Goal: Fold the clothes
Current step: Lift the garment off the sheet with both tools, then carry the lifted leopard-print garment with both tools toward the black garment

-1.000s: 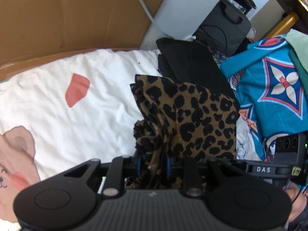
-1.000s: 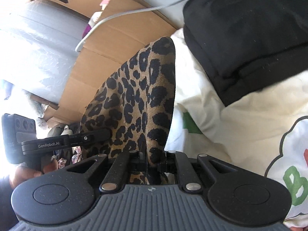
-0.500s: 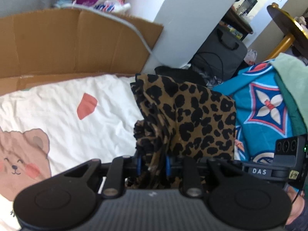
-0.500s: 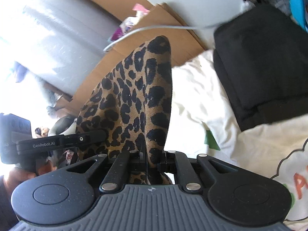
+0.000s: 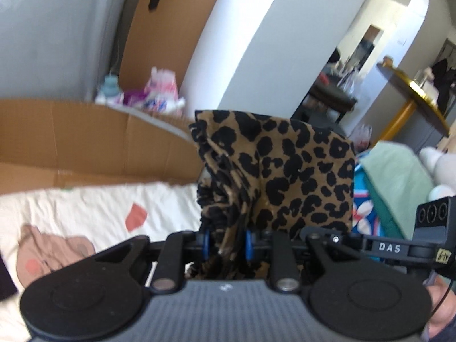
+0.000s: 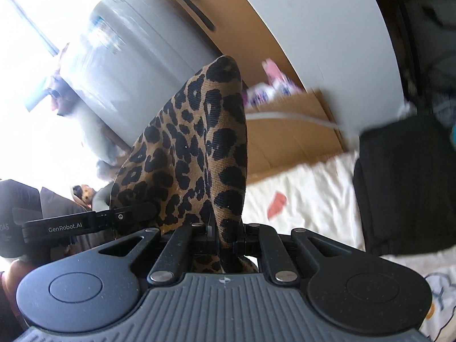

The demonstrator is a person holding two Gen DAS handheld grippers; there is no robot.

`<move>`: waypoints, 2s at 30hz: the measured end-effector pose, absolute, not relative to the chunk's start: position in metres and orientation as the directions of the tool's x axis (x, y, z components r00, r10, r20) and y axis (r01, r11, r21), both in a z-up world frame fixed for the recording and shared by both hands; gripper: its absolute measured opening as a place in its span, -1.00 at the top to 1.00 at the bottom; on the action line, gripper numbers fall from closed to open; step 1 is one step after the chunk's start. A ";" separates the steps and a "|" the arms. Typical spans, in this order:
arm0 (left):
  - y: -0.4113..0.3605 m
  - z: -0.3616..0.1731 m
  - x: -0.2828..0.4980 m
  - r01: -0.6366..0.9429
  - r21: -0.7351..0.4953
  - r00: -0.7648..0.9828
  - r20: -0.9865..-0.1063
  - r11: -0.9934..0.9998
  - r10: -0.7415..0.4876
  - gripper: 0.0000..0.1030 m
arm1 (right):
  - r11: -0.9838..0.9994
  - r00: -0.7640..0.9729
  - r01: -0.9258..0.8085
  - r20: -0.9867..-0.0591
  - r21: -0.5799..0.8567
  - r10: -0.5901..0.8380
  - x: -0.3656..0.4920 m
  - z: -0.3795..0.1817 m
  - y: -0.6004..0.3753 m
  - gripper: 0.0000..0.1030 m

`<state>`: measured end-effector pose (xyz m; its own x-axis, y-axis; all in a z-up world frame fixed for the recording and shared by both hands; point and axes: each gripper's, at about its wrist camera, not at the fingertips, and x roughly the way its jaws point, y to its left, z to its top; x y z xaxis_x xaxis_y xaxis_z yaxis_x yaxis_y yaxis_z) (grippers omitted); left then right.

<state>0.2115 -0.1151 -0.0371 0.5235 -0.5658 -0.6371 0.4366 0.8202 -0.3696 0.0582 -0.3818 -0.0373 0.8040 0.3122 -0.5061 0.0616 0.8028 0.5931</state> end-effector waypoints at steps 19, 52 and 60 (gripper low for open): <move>-0.099 0.124 0.135 0.485 -0.275 0.676 -0.484 0.830 -0.556 0.54 | 0.901 0.872 -0.042 -0.425 0.432 0.244 0.018 0.149 -0.328 0.88; -0.178 0.126 0.091 0.455 -0.289 0.713 -0.448 0.842 -0.539 0.53 | 0.927 0.915 0.149 -0.403 0.345 0.003 -0.045 0.175 -0.367 0.88; -0.214 0.108 0.097 0.455 -0.276 0.683 -0.502 0.847 -0.530 0.53 | 0.892 0.895 0.203 -0.446 0.403 -0.002 -0.046 0.152 -0.405 0.88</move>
